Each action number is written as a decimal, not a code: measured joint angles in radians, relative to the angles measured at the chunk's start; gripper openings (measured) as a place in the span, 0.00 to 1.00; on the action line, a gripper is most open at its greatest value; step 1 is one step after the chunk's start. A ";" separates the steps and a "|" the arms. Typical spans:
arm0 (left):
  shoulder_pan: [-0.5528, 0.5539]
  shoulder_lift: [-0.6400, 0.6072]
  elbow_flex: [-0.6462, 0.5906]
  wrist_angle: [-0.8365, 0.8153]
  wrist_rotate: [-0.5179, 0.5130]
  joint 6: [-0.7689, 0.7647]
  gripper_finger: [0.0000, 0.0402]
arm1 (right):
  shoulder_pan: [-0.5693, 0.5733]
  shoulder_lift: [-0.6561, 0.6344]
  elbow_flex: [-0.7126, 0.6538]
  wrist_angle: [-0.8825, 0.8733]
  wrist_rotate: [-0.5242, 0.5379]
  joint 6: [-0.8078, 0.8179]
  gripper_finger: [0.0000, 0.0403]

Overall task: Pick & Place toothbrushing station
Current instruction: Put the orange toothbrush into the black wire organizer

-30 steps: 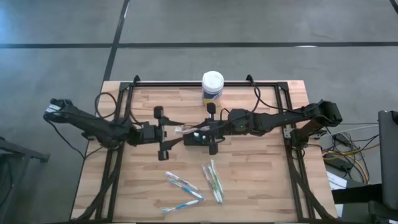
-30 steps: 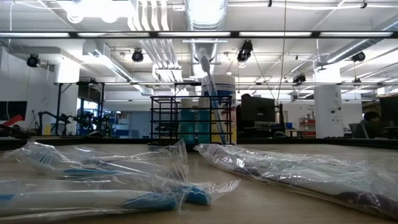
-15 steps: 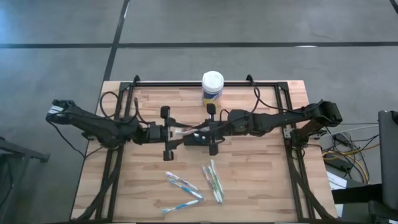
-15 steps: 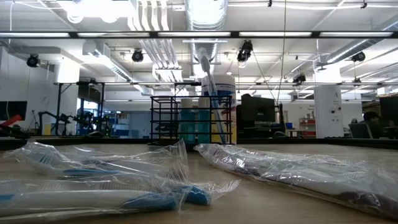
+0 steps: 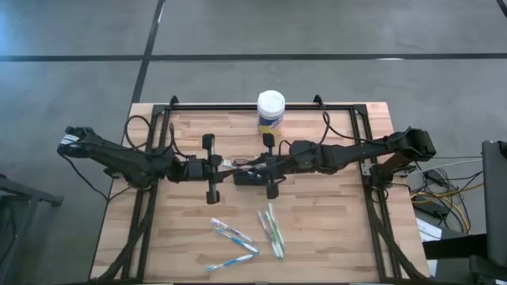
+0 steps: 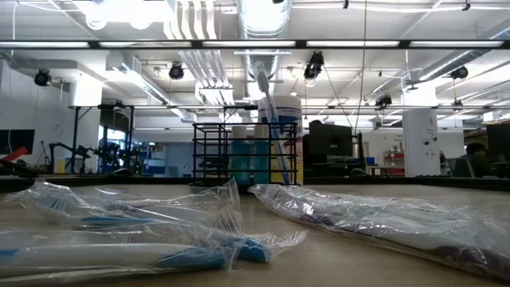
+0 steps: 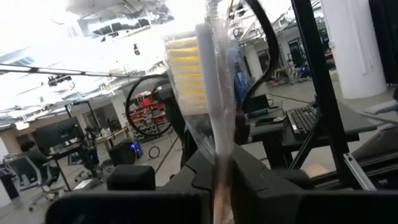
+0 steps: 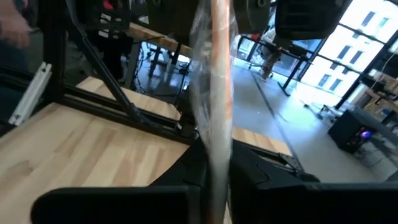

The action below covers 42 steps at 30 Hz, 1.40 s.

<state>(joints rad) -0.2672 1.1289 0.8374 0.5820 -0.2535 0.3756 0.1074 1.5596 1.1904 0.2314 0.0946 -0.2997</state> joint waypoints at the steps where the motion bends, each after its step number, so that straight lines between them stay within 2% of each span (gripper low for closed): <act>1: -0.001 -0.006 0.000 -0.015 0.000 0.001 0.05 | 0.000 -0.004 0.000 0.000 -0.002 0.013 0.09; 6: -0.011 -0.082 -0.007 -0.112 -0.020 0.005 0.05 | 0.000 -0.068 -0.011 -0.023 -0.033 0.035 0.22; 11: -0.032 -0.205 -0.008 -0.283 -0.057 -0.030 0.05 | -0.001 -0.187 -0.064 -0.079 -0.032 0.063 0.34; 17: -0.074 -0.372 -0.008 -0.547 -0.155 -0.101 0.05 | 0.011 -0.403 -0.239 -0.050 -0.047 0.100 0.39; 21: -0.105 -0.479 -0.077 -0.603 -0.175 -0.145 0.05 | 0.036 -0.578 -0.407 0.000 -0.048 0.161 0.35; 25: -0.127 -0.591 -0.238 -0.487 -0.231 -0.141 0.05 | 0.066 -0.737 -0.562 0.076 0.036 0.174 0.28; 30: -0.127 -0.740 -0.447 -0.301 -0.270 -0.129 0.05 | 0.079 -0.898 -0.721 0.165 0.043 0.164 0.16; 34: -0.126 -0.862 -0.514 -0.337 -0.316 -0.085 0.05 | 0.072 -0.999 -0.799 0.161 0.046 0.157 0.07; 37: -0.126 -0.945 -0.533 -0.376 -0.288 -0.079 0.05 | 0.071 -1.070 -0.852 0.165 0.039 0.142 0.03; 40: -0.126 -1.020 -0.574 -0.365 -0.165 -0.063 0.05 | 0.071 -1.144 -0.912 0.170 0.039 0.134 0.02; 42: -0.126 -1.058 -0.613 -0.374 -0.161 -0.069 0.05 | 0.071 -1.181 -0.951 0.199 0.039 0.135 0.02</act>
<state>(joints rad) -0.3935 0.0714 0.2248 0.2081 -0.4145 0.3061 0.1783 0.3783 0.2394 0.4308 0.1333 -0.1646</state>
